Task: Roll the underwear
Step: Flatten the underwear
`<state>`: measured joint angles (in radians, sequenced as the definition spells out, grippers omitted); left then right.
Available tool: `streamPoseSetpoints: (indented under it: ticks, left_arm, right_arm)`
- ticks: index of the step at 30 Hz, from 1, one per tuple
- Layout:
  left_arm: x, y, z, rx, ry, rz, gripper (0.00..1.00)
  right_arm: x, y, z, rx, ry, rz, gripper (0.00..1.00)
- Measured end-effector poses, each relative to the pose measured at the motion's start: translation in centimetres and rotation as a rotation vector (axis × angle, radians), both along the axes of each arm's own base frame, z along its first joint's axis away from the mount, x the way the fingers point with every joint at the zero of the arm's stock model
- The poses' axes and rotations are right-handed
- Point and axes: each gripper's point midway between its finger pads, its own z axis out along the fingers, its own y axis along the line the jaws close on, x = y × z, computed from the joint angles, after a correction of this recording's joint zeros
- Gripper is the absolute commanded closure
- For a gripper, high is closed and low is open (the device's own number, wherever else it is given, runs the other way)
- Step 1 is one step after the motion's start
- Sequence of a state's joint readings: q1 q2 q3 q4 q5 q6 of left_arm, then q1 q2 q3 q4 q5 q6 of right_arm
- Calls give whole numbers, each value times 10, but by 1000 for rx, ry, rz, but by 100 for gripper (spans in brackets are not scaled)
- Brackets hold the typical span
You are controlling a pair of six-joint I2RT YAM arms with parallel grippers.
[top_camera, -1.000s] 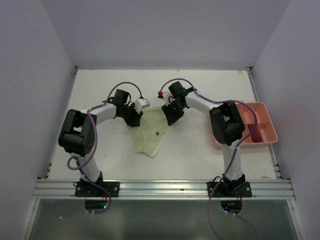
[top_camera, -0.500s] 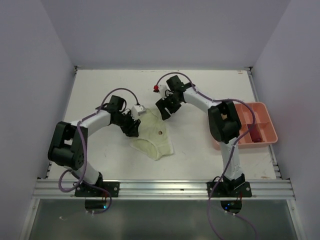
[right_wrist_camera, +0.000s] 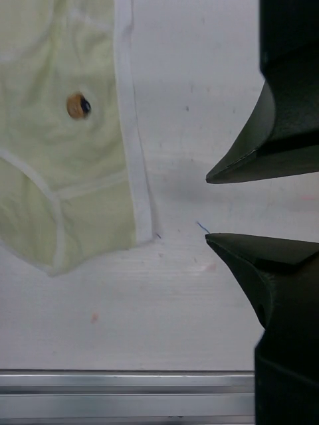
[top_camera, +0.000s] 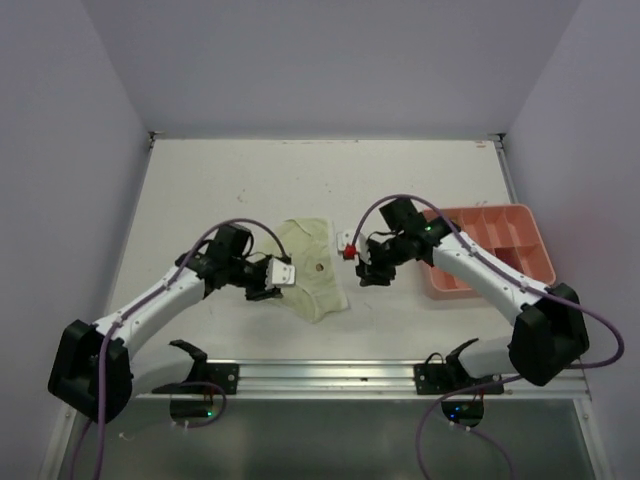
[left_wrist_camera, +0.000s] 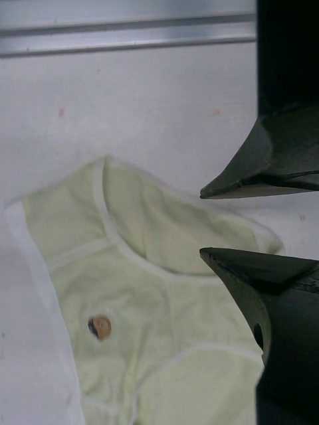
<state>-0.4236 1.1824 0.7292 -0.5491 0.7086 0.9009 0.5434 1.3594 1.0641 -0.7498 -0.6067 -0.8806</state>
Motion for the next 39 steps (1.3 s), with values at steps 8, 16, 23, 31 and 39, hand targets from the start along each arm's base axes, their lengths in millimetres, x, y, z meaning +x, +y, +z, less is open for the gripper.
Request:
streamPoseSetpoints:
  ticks: [8, 16, 23, 31, 39]
  left_arm:
    - [-49, 3, -45, 21, -141, -91, 60]
    - [26, 31, -37, 21, -71, 289, 65]
    - [49, 36, -12, -35, -107, 369, 63]
    - [41, 38, -9, -64, -76, 358, 60]
    - [-27, -9, -17, -79, -90, 58, 58]
  right_arm:
    - [-19, -12, -82, -164, 0, 185, 48]
    - [-29, 40, -24, 28, -398, 405, 51]
    - [-52, 49, -79, -29, -388, 534, 55]
    - [-54, 66, -94, -30, -425, 574, 59]
    - [-55, 66, -112, -70, -408, 582, 56]
